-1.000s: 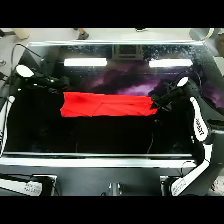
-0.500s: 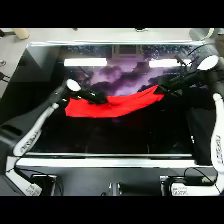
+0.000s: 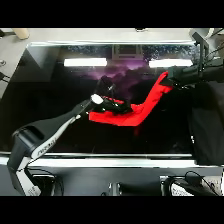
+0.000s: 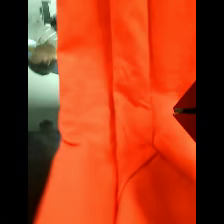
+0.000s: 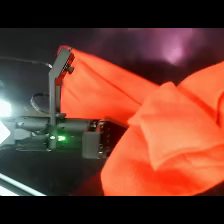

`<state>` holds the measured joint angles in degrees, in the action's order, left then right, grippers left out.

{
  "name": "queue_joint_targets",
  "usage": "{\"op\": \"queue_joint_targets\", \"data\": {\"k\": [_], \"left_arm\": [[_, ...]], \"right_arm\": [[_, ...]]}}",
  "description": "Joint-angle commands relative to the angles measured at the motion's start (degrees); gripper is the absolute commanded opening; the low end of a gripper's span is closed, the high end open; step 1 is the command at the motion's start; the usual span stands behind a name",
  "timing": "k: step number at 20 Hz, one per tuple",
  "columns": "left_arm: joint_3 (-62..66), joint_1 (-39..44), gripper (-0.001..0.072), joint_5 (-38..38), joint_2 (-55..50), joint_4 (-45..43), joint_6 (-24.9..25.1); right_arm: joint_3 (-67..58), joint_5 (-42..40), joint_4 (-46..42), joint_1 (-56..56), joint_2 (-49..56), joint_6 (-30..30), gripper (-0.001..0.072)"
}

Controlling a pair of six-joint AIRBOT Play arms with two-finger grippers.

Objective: Fold the shirts.

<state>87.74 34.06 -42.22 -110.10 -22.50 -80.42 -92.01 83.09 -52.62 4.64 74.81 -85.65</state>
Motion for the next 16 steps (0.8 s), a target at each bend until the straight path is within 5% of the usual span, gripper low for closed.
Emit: {"op": "queue_joint_targets", "data": {"k": [1, 8, 9, 10, 11, 16], "left_arm": [[0.1, -9.2, 0.0025, -1.4, 6.6, -8.4, 1.6], [0.1, -32.7, 0.0026, -9.4, 28.8, -15.6, 1.5], [0.1, -34.1, 0.0027, -10.4, 31.6, -15.6, 1.6], [0.1, -35.1, 0.0026, -11.4, 33.9, -15.8, 1.7], [0.1, -35.6, 0.0027, -12.4, 36.1, -16.8, 1.7], [0.0, -35.6, 0.0027, -17.0, 40.5, -26.6, 1.6]], "right_arm": [[0.0, -8.8, 1.8, -5.3, 1.6, -0.5, 0.0024], [-0.1, -26.6, 12.3, -30.1, 23.9, -0.7, 0.0026], [-0.1, -29.1, 13.7, -32.7, 27.4, -0.7, 0.0135], [-0.1, -30.1, 15.5, -34.2, 30.2, -0.6, 0.0512], [-0.1, -29.2, 17.6, -34.6, 32.1, 0.0, 0.0694], [-0.1, -10.5, 2.2, -23.9, 27.2, -2.6, 0.0689]]}}
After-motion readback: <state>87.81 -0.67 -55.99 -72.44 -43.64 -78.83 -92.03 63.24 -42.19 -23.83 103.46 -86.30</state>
